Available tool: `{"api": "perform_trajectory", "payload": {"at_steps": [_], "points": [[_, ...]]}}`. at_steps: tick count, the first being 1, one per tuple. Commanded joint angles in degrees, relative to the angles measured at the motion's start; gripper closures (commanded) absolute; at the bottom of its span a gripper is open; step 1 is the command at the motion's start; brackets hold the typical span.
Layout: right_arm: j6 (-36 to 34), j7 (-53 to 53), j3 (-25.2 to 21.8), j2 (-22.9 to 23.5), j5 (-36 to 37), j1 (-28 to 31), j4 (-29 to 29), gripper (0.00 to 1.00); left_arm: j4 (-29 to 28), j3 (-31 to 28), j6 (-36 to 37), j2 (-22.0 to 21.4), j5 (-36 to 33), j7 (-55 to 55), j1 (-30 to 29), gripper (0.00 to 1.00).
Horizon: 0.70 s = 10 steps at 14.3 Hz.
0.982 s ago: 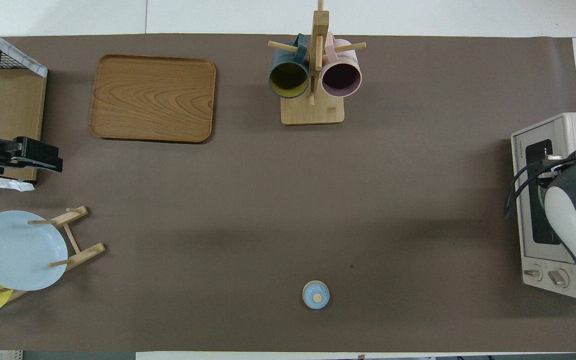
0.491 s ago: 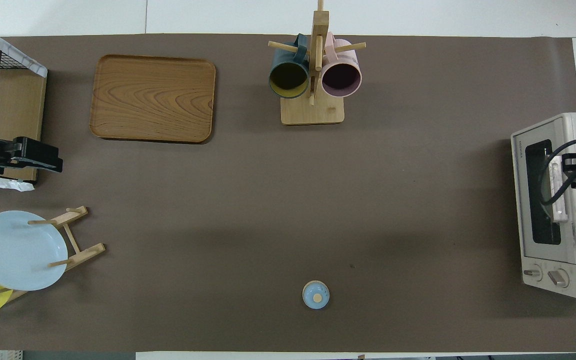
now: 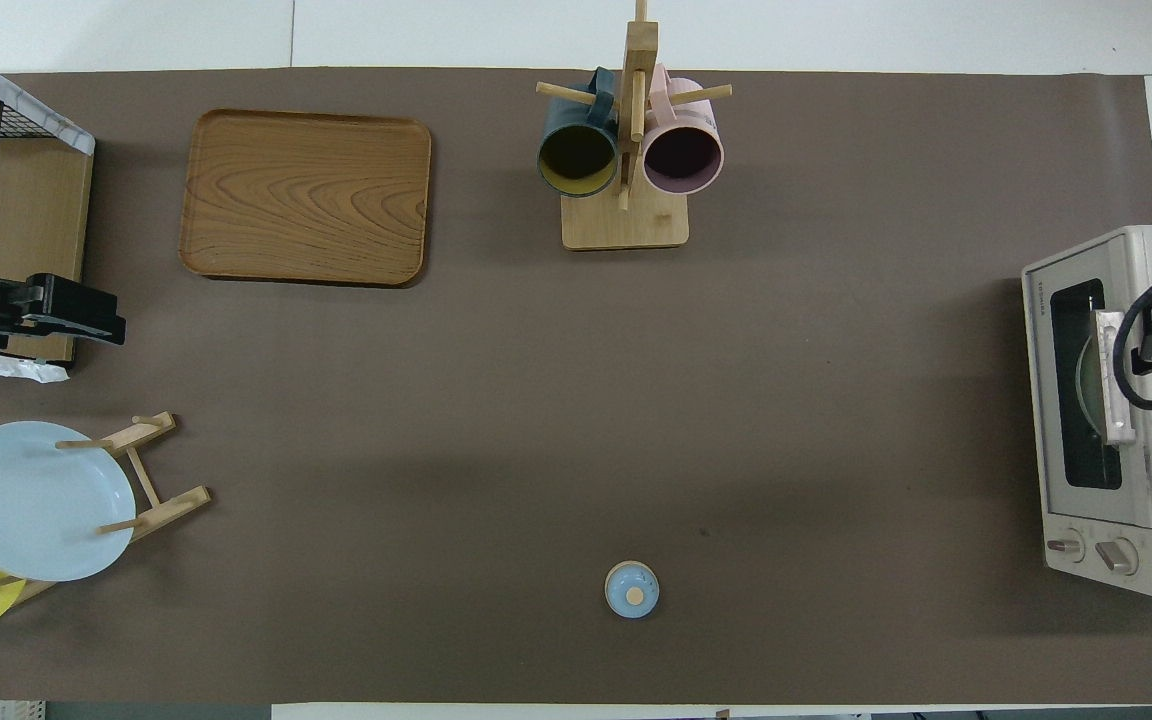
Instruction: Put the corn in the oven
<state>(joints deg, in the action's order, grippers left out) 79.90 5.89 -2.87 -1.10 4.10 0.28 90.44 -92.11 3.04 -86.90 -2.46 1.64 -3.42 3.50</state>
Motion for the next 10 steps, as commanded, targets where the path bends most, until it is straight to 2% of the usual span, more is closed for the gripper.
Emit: {"api": "perform_trajectory", "payload": {"at_steps": [1, 4, 10], "points": [[-3.16, -1.85, -0.12, 1.18, -4.0, 0.25, -4.29, 0.0, -1.4, 0.47, 0.06, -1.32, -1.03, 0.43, -0.6, 0.0], [-3.7, -2.37, 0.14, 2.58, -3.92, 0.16, -6.24, 0.0, -1.32, 0.47, 0.06, -1.32, -1.03, 0.43, -0.6, 0.0], [-3.17, -6.51, 0.49, 2.24, -2.52, 0.51, -6.33, 0.0, -1.4, 0.47, 0.06, -1.32, -1.03, 0.43, -0.6, 0.0]]}}
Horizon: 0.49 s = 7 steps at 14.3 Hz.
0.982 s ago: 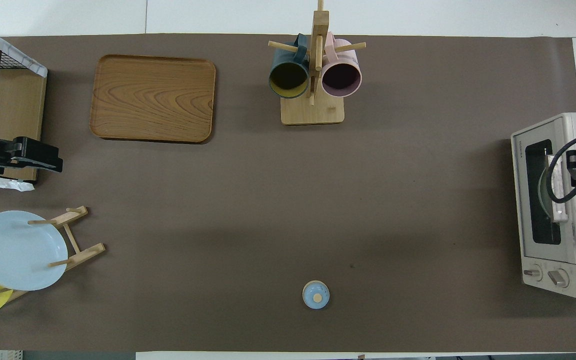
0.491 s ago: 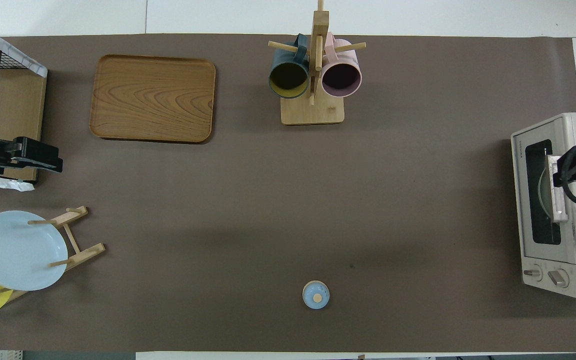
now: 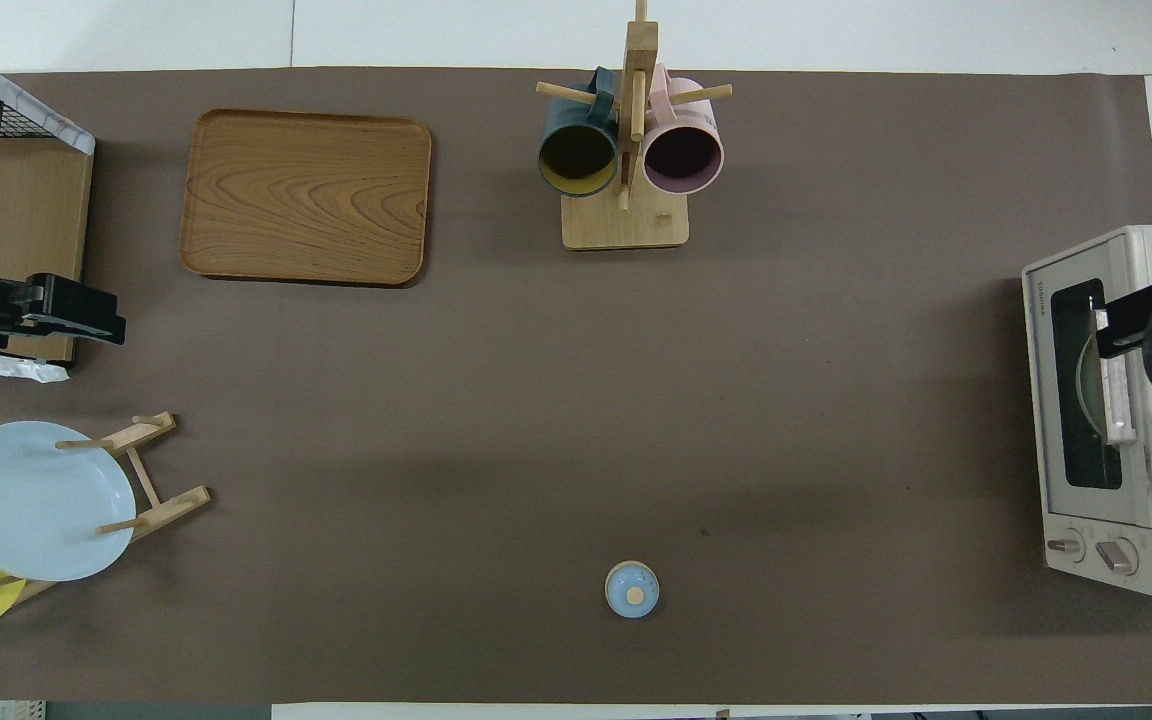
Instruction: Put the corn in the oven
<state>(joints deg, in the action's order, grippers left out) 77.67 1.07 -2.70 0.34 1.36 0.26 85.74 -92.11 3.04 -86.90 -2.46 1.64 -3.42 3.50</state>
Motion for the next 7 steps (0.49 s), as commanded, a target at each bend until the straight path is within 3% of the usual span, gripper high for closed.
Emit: {"api": "perform_trajectory", "payload": {"at_steps": [1, 7], "points": [[-0.86, -1.77, 0.33, 0.8, 0.48, 0.36, -1.63, 0.0, -1.4, 0.47, 0.06, -1.32, -1.03, 0.43, -0.6, 0.0], [0.72, -3.26, 0.07, 0.8, 0.22, 1.15, -1.46, 0.0, -1.4, 0.47, 0.06, -1.32, -1.03, 0.43, -0.6, 0.0]]}}
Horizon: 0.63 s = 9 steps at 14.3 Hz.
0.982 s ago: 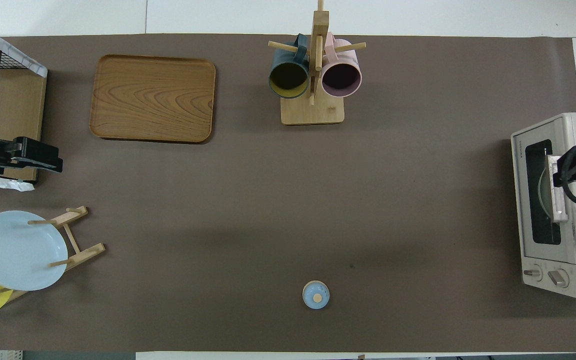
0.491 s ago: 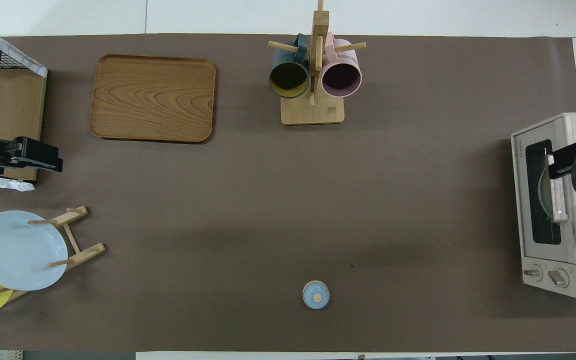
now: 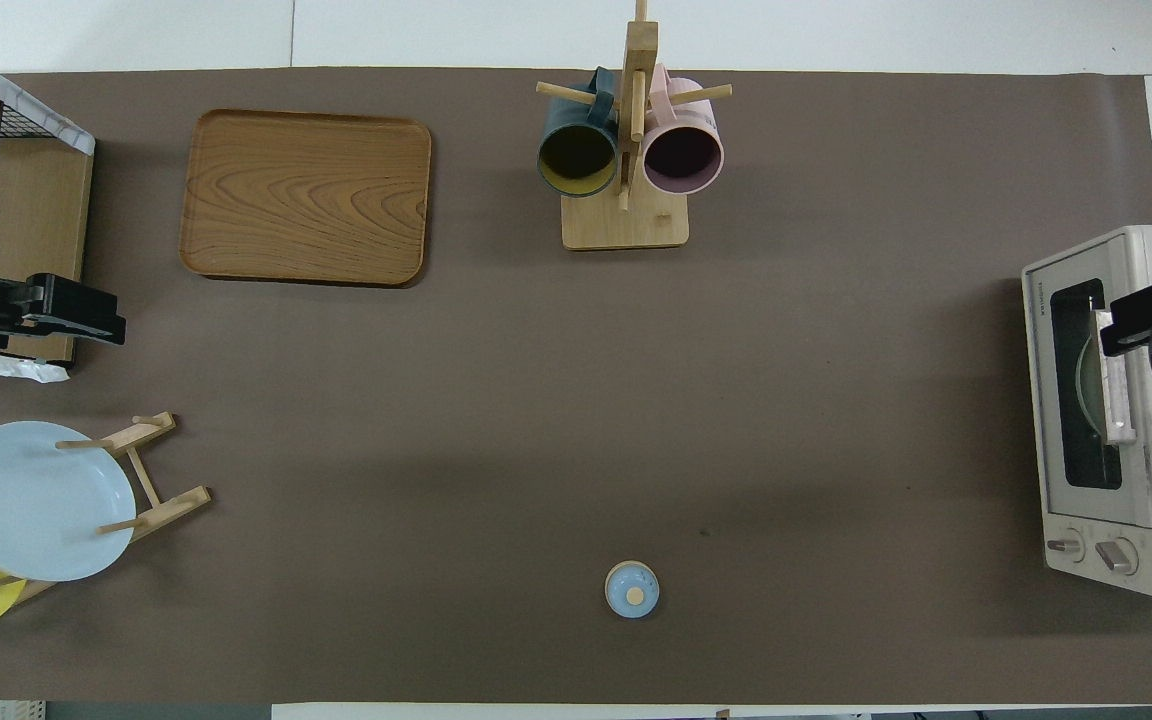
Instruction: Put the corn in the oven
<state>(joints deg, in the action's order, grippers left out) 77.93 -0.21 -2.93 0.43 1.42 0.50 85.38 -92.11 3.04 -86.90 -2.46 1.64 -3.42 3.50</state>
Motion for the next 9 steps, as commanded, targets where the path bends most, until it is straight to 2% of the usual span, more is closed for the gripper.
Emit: {"api": "perform_trajectory", "payload": {"at_steps": [1, 5, 9], "points": [[0.38, -2.07, 0.3, 0.71, -0.01, 0.91, -1.18, 0.0, -1.32, 0.47, 0.06, -1.32, -1.03, 0.43, -0.6, 0.0], [0.29, -1.98, 0.3, 0.71, -0.19, 0.82, -1.1, 0.0, -1.4, 0.47, 0.06, -1.32, -1.03, 0.43, -0.6, 0.0], [2.05, -2.94, 0.21, -0.43, -0.1, 0.99, 1.89, 0.0, -1.4, 0.47, 0.06, -1.32, -1.03, 0.43, -0.6, 0.0]]}}
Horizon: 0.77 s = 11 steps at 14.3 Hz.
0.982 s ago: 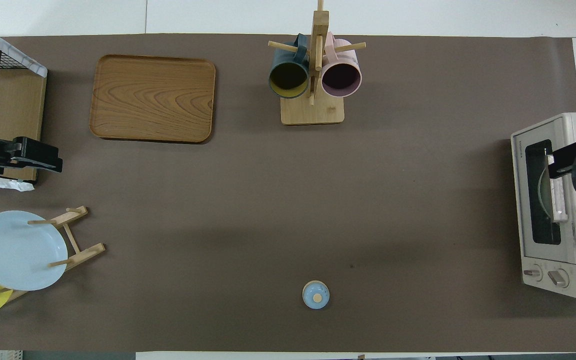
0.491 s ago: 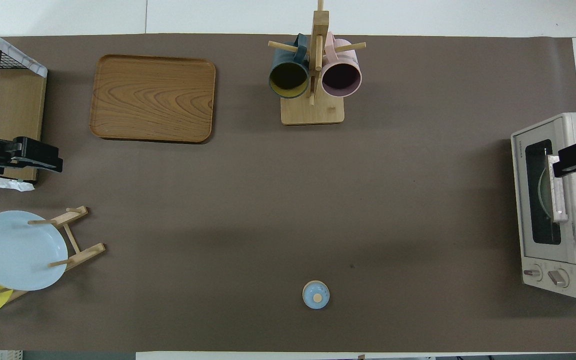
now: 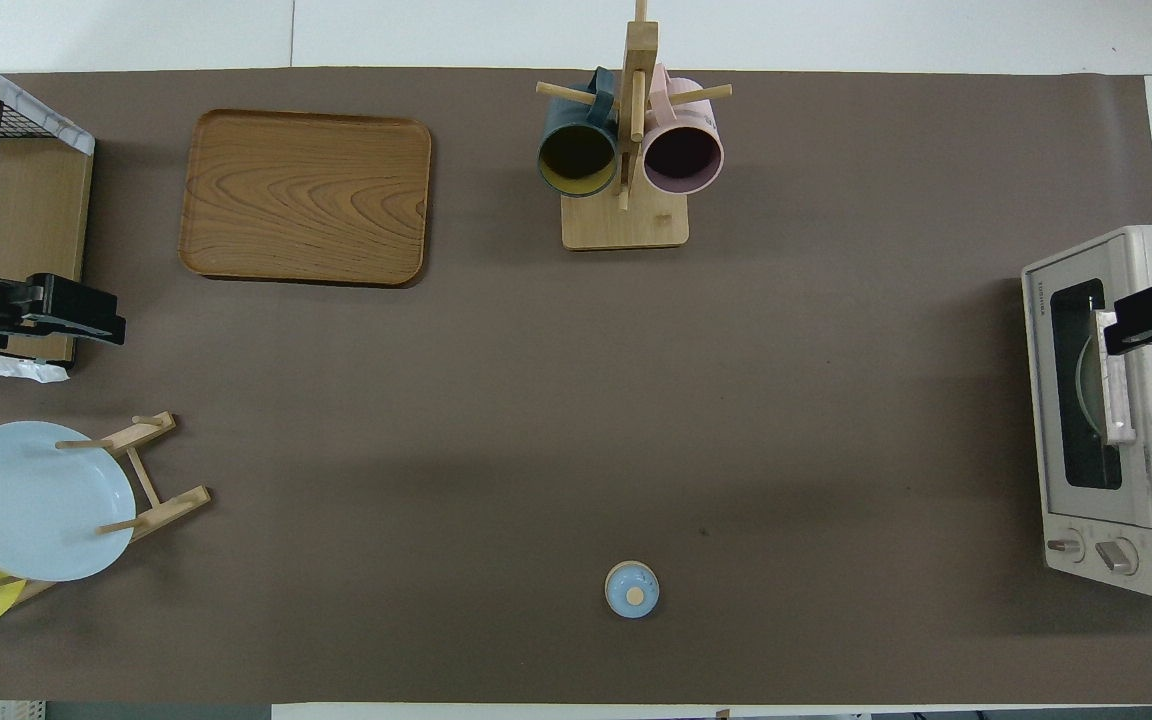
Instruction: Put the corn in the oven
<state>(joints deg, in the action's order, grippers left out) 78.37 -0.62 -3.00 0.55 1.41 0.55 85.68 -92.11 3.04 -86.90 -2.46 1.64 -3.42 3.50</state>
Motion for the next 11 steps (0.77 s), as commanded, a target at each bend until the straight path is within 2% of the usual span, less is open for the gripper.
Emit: {"api": "perform_trajectory", "payload": {"at_steps": [1, 11], "points": [[1.61, -3.15, 0.19, -0.64, 0.08, 0.86, 1.59, 0.0, -1.4, 0.47, 0.06, -1.32, -1.03, 0.43, -0.6, 0.0], [1.26, -1.75, 0.36, -0.81, 0.17, 0.07, 1.77, 0.0, -1.4, 0.47, 0.06, -1.32, -1.03, 0.43, -0.6, 0.0]]}}
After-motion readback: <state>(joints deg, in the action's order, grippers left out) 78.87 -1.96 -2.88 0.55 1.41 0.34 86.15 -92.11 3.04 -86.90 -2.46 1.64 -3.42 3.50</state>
